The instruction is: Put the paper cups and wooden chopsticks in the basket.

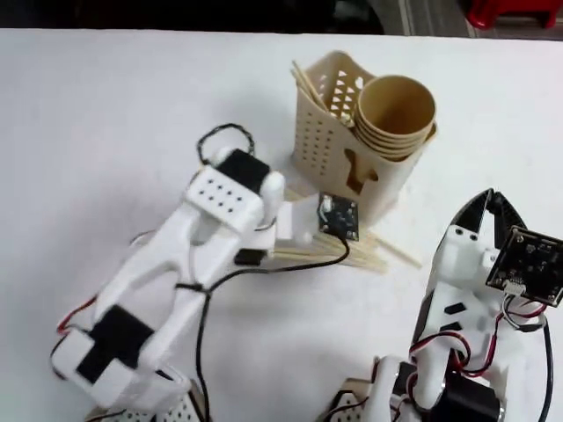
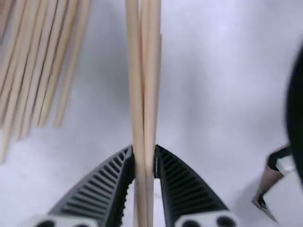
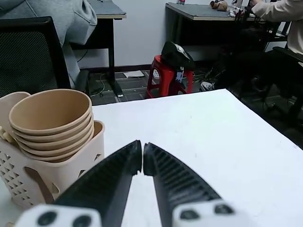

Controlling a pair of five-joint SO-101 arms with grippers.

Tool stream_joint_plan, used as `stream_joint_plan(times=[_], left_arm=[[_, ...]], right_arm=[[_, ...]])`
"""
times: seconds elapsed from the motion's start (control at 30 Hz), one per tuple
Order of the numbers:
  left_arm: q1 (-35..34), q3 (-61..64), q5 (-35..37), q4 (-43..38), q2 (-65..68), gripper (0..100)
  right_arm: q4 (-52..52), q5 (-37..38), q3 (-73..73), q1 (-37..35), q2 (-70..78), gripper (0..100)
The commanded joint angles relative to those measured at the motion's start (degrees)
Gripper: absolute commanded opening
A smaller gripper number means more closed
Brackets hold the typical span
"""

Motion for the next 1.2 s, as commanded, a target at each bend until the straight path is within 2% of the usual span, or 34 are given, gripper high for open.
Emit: stream_joint_plan(times=[0.0, 0.2, 0.5, 0.77, 1.0, 1.17], left_arm=[[-1.9, -0.9, -0.4, 5.1, -8.7, 2], [-6.9, 0.9, -0.4, 6.2, -15.0, 2], [-7.3, 8.5, 0.4, 5.6, -28.4, 2], [-6.8, 8.4, 8.8, -1.1, -34.2, 2], [-6.8, 8.2, 18.5, -12.6, -34.2, 2], [-6.8, 3.7, 24.8, -18.1, -33.9, 2]], right_arm=[[-1.4, -0.4, -0.2, 0.8, -0.4, 1.8], [-1.4, -0.4, -0.2, 0.8, -0.4, 1.8], [-1.4, -0.4, -0.2, 0.8, -0.4, 1.8], [-1.4, -0.4, -0.1, 0.8, -0.4, 1.8], [-1.4, -0.4, 0.4, 0.8, -0.4, 1.8], [-1.4, -0.4, 0.4, 0.8, -0.4, 1.8]])
